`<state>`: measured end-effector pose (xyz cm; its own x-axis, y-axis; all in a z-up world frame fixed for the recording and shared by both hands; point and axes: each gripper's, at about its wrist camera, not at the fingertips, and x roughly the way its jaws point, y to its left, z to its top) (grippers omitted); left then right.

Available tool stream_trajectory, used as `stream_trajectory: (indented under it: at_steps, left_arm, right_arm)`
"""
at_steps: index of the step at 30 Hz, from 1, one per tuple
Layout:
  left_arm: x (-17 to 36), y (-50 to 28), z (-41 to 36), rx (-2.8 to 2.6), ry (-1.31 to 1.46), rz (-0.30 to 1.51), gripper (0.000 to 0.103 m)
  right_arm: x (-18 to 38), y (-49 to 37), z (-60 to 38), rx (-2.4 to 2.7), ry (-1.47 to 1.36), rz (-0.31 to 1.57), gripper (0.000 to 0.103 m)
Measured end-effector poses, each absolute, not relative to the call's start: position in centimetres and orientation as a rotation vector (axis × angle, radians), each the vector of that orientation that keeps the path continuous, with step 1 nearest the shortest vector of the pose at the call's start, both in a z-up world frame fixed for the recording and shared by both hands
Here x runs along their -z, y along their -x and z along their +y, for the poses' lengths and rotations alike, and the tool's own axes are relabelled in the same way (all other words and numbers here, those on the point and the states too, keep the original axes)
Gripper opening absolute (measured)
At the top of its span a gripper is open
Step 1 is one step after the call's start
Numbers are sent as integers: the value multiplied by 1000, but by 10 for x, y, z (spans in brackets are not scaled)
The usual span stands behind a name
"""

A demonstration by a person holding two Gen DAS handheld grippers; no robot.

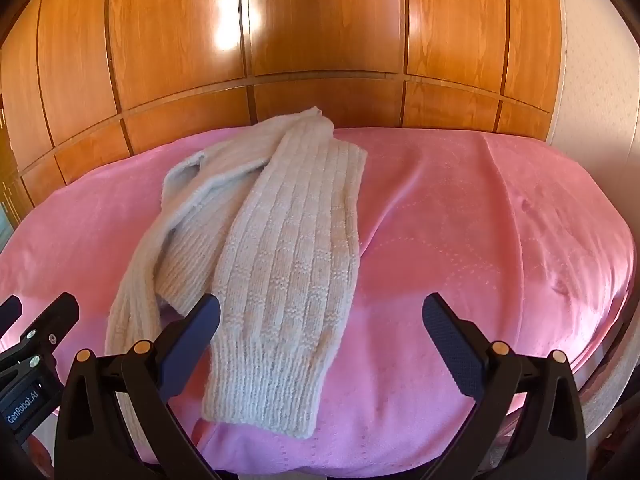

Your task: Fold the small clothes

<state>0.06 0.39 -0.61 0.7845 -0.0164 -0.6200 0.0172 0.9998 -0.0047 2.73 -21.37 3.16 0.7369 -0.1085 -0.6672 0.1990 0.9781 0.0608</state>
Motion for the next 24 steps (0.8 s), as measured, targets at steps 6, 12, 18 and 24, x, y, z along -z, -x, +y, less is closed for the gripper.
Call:
stream_trajectory:
  at_steps: [6,12,18,24]
  left_arm:
    - [8,-1,2,30,-9,671,99]
    - [8,0,-4,49,-27,669,99]
    - [8,1,-5,53,-35,665,99]
    - [8,1,-7,53,-43,662,99]
  right_arm:
    - [-30,-29,-212,166,-127,728,101]
    - [-28,-29,-211,160,-123,732,101]
    - [-28,-29,-210,161,-120,728,101]
    - [-28,-28,-209,159,-117,722,101]
